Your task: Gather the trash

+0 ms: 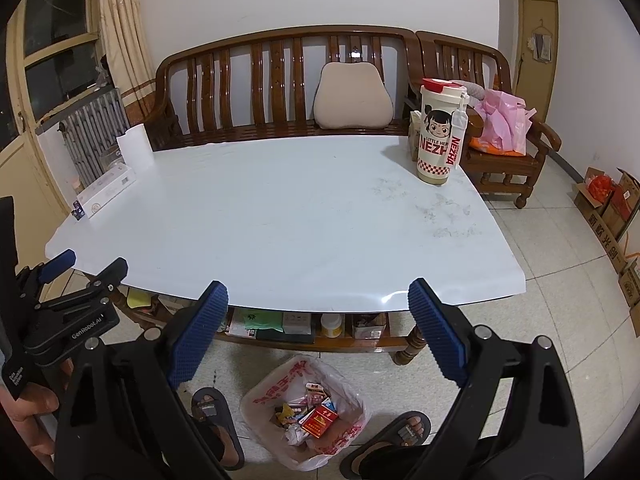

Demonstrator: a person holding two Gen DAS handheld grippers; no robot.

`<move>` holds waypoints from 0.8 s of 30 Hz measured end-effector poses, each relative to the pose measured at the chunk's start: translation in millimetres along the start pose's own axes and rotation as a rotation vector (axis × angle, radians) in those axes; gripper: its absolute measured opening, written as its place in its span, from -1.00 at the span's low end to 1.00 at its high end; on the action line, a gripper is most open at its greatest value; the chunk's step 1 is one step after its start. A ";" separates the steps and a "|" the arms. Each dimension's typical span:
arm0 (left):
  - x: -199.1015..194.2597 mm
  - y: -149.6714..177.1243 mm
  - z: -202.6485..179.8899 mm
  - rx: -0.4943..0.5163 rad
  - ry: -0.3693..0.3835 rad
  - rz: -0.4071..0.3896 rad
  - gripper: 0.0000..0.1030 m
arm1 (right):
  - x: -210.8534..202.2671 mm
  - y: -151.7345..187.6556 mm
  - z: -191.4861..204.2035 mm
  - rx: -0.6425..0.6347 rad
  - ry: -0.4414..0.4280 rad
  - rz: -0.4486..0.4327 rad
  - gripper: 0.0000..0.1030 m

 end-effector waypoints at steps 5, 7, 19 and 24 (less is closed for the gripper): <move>0.1 1.6 -2.1 -0.002 0.003 0.005 0.72 | 0.9 -0.5 -0.7 0.003 0.002 0.003 0.74; -1.1 2.1 -3.7 0.003 0.002 0.003 0.72 | 1.1 0.0 -1.1 0.003 0.003 0.004 0.74; -1.5 1.2 -2.9 -0.011 0.007 0.003 0.75 | 1.3 1.4 -2.1 0.004 0.003 0.004 0.74; -2.9 -0.1 -0.9 -0.025 0.012 0.000 0.82 | 1.9 1.7 -2.3 0.004 0.004 0.004 0.74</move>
Point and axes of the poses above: each gripper's, at about its wrist camera, not at the fingertips, and x roughly the way its jaws point, z to its left, y to its underside, the point moved 2 cm from there along x, roughly the way its jaws point, and after that the axes turned 9 degrees about -x, right-handed, at the moved point
